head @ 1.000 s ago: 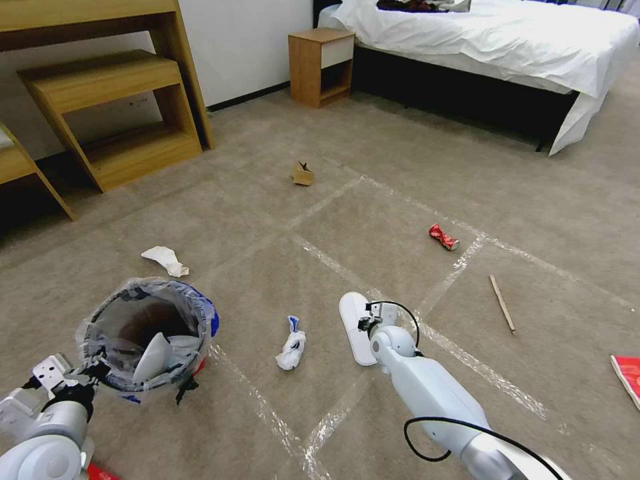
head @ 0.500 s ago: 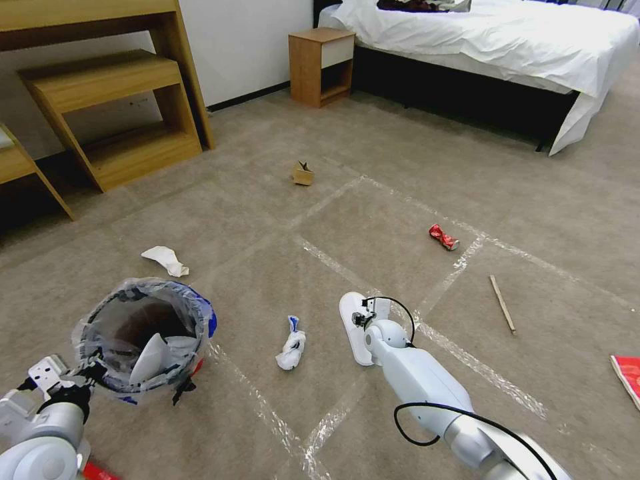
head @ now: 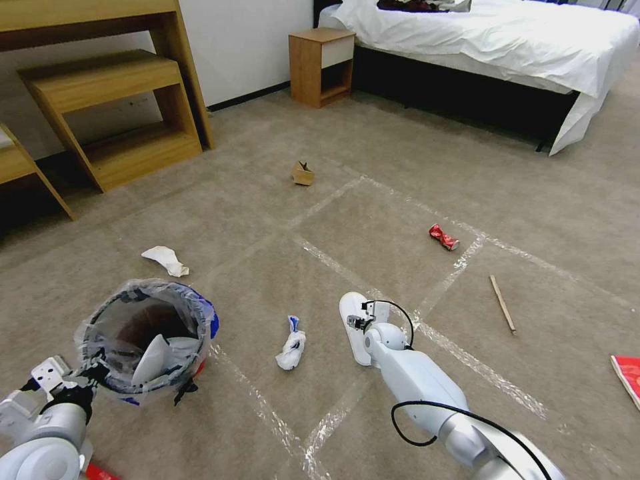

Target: Pick up the trash bin and place the garbage on the floor into it.

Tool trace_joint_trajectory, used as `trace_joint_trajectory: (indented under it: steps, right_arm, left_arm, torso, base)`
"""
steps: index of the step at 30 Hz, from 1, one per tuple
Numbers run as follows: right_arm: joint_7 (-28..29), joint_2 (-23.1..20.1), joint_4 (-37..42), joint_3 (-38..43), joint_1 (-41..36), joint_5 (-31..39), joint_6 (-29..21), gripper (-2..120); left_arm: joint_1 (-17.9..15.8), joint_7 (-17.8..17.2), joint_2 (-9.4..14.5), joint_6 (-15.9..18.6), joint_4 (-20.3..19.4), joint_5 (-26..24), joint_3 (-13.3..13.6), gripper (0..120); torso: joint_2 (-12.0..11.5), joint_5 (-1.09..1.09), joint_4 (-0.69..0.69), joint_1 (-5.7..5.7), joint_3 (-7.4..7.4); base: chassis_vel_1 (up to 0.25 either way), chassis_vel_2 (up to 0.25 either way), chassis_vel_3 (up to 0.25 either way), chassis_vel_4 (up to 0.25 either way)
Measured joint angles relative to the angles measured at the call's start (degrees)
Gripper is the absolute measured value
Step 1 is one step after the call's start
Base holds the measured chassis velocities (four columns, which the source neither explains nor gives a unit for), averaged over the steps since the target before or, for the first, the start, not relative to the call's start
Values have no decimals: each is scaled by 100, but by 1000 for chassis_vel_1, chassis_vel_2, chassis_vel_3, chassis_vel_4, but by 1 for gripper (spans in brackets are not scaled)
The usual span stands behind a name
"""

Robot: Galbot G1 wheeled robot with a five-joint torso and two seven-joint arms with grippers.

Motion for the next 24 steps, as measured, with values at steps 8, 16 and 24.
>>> trace_joint_trajectory:
  steps: [8,16,24]
  right_arm:
    - [-253,181,-404,57,122,-264,256,51]
    - [-333,212,-488,69,134,-327,329,32]
    - [-397,206,-613,97,138,-410,409,8]
  left_arm:
    - [59,44,-46,-48,-11,2,-15,1]
    - [77,59,-64,-88,-12,7,-29,1]
    - [78,61,-77,-93,-23,8,-30,1]
  torso:
    - [0,0,0,0,0]
    - [0,0,0,0,0]
    - [0,0,0,0,0]
  base:
    - [0,0,0,0]
    - [0,0,0,0]
    - [0,0,0,0]
